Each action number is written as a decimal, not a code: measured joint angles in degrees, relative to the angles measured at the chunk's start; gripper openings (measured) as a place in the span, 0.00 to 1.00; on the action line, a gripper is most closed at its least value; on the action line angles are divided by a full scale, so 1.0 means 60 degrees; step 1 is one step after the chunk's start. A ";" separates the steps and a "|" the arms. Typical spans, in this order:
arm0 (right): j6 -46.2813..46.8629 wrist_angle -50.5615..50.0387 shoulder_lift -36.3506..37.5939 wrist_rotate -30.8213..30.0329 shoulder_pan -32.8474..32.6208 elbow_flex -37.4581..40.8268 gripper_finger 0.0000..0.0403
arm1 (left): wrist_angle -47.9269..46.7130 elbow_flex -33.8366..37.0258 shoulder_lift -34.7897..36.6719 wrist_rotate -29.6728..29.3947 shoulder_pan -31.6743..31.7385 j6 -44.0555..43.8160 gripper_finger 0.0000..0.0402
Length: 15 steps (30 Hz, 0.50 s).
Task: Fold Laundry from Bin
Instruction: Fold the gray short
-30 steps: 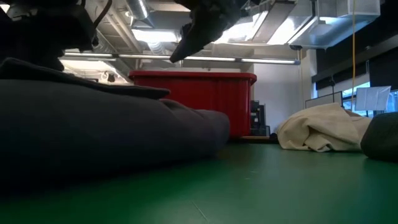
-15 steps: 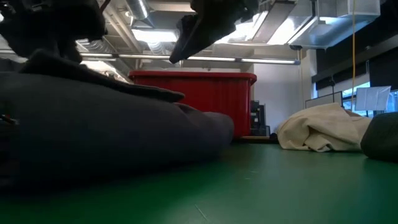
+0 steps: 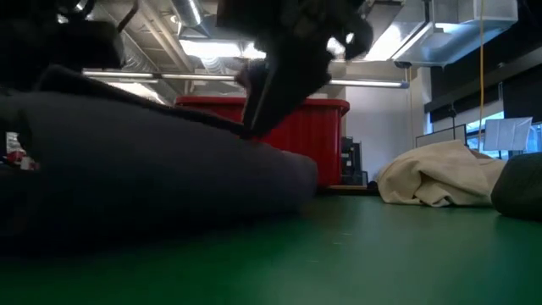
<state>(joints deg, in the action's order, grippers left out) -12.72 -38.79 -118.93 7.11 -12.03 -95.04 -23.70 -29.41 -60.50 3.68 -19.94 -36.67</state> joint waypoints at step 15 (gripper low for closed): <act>0.0938 0.0020 -0.0639 -0.0341 0.0789 0.0350 0.01 | -0.1583 0.0000 0.0068 -0.0446 0.0007 -0.1252 0.07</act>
<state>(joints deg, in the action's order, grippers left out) -7.09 -38.67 -122.76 5.06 -7.29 -92.95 -33.20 -29.41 -60.10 1.00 -19.90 -44.18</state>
